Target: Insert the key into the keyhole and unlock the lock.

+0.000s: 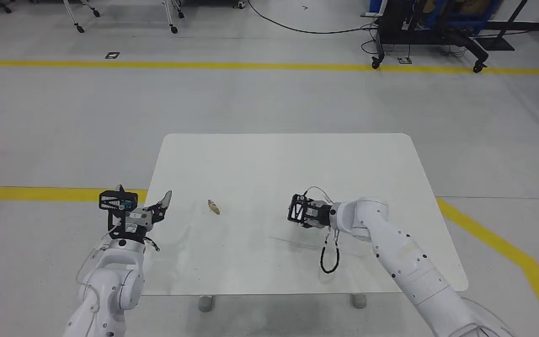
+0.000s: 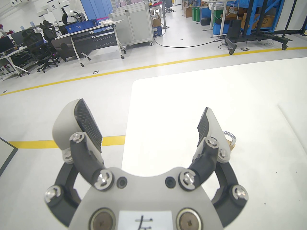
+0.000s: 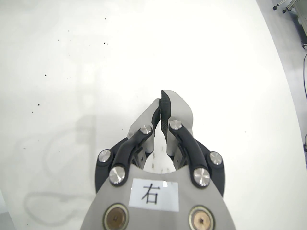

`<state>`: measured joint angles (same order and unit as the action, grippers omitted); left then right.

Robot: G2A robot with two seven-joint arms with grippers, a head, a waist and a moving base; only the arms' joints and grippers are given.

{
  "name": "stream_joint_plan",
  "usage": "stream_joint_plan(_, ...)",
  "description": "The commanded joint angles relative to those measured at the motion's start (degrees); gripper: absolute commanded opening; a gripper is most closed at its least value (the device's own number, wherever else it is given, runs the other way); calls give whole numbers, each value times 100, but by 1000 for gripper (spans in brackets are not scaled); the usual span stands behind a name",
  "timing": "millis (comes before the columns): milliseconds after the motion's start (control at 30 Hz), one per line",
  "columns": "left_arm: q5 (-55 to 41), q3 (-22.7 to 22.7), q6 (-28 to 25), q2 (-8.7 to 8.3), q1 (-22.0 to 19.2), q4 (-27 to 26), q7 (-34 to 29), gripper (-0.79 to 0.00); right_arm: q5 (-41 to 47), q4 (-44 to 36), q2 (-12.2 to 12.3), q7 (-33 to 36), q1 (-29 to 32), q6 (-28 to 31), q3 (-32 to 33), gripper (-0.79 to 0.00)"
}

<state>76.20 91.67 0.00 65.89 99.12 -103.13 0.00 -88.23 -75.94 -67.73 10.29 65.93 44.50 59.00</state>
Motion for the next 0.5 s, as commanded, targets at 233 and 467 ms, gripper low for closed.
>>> stream_joint_plan(233,0,0,0,0,0,0,0,0,1001,1202,-47,-2227,60,237,95,-785)
stream_joint_plan(467,0,0,0,0,0,0,0,0,962,1264,-40,-2322,25,308,99,-785)
